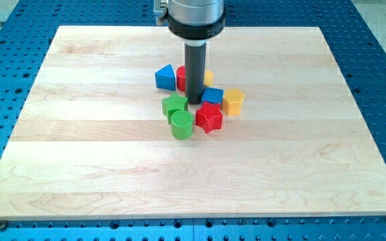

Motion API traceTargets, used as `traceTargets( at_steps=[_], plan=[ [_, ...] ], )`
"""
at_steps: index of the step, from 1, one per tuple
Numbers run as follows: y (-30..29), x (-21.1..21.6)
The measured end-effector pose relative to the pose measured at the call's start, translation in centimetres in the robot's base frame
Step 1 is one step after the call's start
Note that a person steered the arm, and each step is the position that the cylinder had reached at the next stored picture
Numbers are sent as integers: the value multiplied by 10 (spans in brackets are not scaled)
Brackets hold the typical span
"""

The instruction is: Push the hexagon into the red star

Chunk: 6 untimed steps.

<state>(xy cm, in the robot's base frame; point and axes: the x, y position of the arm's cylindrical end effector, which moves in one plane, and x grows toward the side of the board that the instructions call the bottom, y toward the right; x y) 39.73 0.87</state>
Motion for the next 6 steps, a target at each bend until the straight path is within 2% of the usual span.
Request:
traceTargets(
  at_steps=[1,2,3,4,5,6],
  plan=[
    [70,-10],
    [141,-2],
    [141,32],
    [80,45],
    [73,52],
    [87,102]
  ],
)
